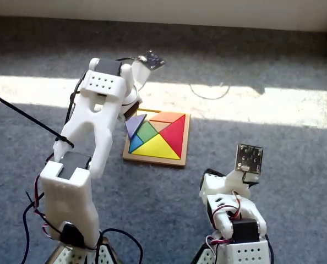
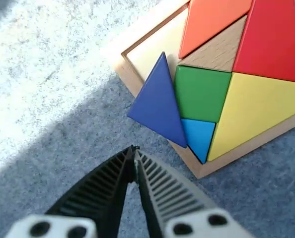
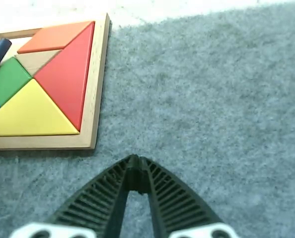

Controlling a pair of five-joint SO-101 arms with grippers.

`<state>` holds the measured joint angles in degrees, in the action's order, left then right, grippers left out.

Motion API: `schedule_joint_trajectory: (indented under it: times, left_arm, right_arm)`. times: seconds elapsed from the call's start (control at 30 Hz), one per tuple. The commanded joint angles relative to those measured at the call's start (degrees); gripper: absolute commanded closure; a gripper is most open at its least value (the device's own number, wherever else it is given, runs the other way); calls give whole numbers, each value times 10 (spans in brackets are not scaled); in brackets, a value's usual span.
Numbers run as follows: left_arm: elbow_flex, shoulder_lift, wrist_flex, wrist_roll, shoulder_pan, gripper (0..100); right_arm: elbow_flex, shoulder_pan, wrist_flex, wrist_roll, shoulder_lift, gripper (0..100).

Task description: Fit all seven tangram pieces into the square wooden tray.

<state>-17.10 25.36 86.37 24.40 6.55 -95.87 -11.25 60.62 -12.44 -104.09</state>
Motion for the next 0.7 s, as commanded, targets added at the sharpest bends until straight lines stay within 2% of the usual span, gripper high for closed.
schedule_joint_trajectory:
  times: [0.0, 0.1, 0.3, 0.53, 0.67]
  left_arm:
    - [59, -36, -76, -16, -11, 995]
    - [101, -37, -138, -60, -13, 995]
    - [145, -33, -216, -92, -2, 995]
    - [174, -31, -268, -92, 16, 995]
    - [169, -37, -272, -93, 13, 995]
  right_arm:
    - [-62, 8, 4, 7, -6, 994]
    - [-62, 8, 4, 7, -6, 994]
    - [-62, 8, 4, 7, -6, 994]
    - [-62, 8, 4, 7, -6, 994]
    - [-62, 8, 4, 7, -6, 994]
